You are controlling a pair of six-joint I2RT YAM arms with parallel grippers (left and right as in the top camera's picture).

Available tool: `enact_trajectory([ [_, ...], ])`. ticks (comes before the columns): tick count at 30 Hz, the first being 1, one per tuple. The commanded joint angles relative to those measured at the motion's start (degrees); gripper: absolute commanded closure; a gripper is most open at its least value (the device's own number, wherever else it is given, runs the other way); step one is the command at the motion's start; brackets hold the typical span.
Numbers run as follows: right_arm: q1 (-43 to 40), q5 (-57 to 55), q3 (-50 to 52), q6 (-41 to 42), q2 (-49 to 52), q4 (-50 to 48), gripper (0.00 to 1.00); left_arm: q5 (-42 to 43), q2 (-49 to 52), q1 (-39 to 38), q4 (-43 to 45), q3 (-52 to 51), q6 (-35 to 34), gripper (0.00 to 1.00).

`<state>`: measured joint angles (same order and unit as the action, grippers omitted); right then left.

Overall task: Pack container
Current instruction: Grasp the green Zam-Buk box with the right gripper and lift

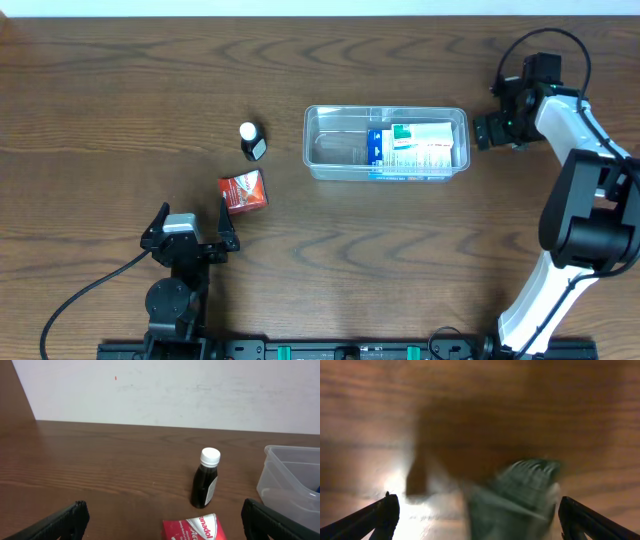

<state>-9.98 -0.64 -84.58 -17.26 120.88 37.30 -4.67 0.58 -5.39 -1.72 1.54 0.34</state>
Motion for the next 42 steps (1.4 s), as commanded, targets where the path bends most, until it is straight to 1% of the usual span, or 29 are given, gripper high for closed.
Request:
enact_trajectory([
  [1, -0.61, 1.36, 0.04, -0.81, 2.69, -0.44, 0.01, -0.44, -0.35, 0.24, -1.88, -1.31, 0.94, 0.02],
  [10, -0.5, 1.73, 0.04, -0.79, 2.69, -0.39, 0.01, -0.44, -0.35, 0.24, -1.88, -1.31, 0.94, 0.02],
  [13, -0.52, 1.73, 0.04, -0.79, 2.69, -0.17, 0.06, -0.44, -0.35, 0.24, -1.88, -1.31, 0.96, 0.02],
  [14, -0.52, 1.7, 0.04, -0.81, 2.69, 0.0, 0.09, -0.44, -0.35, 0.24, -1.88, -1.31, 0.96, 0.02],
  [17, -0.52, 1.7, 0.04, -0.81, 2.69, 0.92, 0.31, -0.44, -0.35, 0.24, -1.88, -1.31, 0.96, 0.02],
  [19, -0.52, 1.66, 0.04, -0.83, 2.69, 1.31, 0.43, -0.44, -0.35, 0.24, -1.88, -1.31, 0.94, 0.02],
  [21, -0.5, 0.92, 0.04, -0.81, 2.69, 1.49, 0.51, -0.44, -0.35, 0.24, -1.88, -1.31, 0.96, 0.02],
  [22, -0.52, 0.55, 0.04, -0.81, 2.69, 1.53, 0.53, -0.44, -0.35, 0.24, -1.88, -1.31, 0.94, 0.02],
  [26, -0.5, 0.48, -0.42, -0.42, 2.23, 2.64, 0.54, -0.44, -0.35, 0.24, -1.88, -1.31, 0.96, 0.02],
  [31, -0.44, 0.55, -2.95, 2.56, -0.68, 6.67, 0.55, -0.44, -0.35, 0.24, -1.88, -1.31, 0.96, 0.02],
  [36, -0.44, 0.68, -5.77, 6.54, -6.58, 12.61, 0.58, -0.44, -0.35, 0.24, -1.88, -1.31, 0.94, 0.02],
  [42, -0.35, 2.95, -5.97, 12.7, -16.11, 18.38, 0.58, -0.44, -0.35, 0.24, -1.88, -1.31, 0.94, 0.02],
])
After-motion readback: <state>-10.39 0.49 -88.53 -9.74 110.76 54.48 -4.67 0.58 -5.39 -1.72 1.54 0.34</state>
